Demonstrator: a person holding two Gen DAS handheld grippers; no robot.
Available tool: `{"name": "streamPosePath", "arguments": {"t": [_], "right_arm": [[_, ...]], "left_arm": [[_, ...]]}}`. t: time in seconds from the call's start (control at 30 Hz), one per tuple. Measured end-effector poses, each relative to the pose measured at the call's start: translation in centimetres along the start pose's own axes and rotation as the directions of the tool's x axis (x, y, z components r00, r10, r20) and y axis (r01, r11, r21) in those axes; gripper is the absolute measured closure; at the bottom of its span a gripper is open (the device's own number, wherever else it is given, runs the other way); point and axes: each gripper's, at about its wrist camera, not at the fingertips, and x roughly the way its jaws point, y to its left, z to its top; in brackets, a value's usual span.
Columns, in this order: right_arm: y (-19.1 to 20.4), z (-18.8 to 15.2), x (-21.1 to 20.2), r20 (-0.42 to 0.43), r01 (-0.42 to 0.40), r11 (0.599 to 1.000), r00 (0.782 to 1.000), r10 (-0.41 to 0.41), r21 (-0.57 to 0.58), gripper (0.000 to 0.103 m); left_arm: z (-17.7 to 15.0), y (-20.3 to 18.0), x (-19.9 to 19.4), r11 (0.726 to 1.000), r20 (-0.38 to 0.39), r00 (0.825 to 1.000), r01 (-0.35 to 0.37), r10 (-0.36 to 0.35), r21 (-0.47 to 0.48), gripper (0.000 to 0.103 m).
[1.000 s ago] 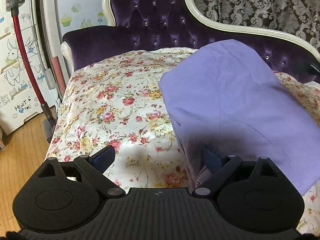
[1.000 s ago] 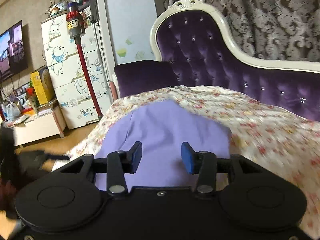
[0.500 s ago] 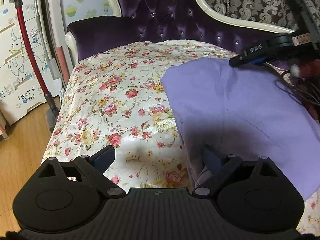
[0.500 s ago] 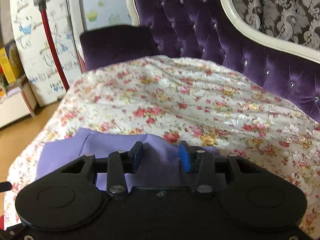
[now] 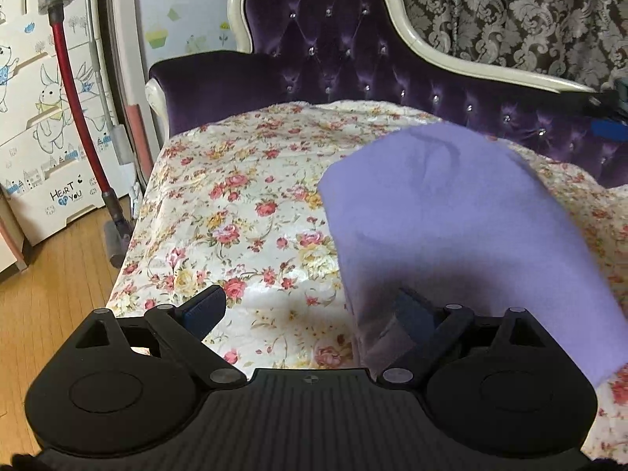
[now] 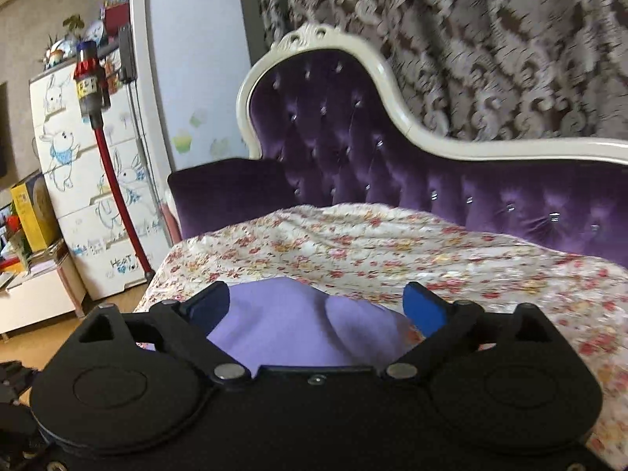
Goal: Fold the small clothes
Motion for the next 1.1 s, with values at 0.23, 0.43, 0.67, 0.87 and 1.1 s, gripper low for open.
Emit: {"name": "streamPosePath", "arguments": {"t": [0.23,0.43,0.67,0.87,1.1], "right_arm": [[0.5,-1.8,-5.3,0.021,0.048,0.998,0.999,-0.049,0.039,0.0],[1.7,-4.2,-9.2,0.001,0.086,0.993,0.996,-0.086,0.077,0.0],[3.2,-7.1,-12.5,-0.072,0.221,0.97,0.974,-0.214,0.104,0.0],[3.3,-8.9,-14.4,-0.153,0.227,0.967,0.966,-0.209,0.114,0.0],[3.7,-10.1,-15.9,-0.195,0.237,0.964,0.958,-0.211,0.124,0.0]], "left_arm": [[0.4,-1.0,-3.2,0.999,0.062,0.998,-0.029,0.028,0.014,0.009],[0.2,-3.3,-7.2,0.992,0.111,0.987,-0.124,0.12,0.033,0.009],[-1.3,-5.6,-10.2,0.991,0.12,0.988,-0.108,0.097,0.084,0.009],[-2.4,-6.1,-10.6,0.998,0.059,0.998,-0.018,0.014,0.063,0.009],[-4.1,-6.4,-10.4,0.999,-0.003,1.0,-0.013,0.013,0.049,0.009]]}}
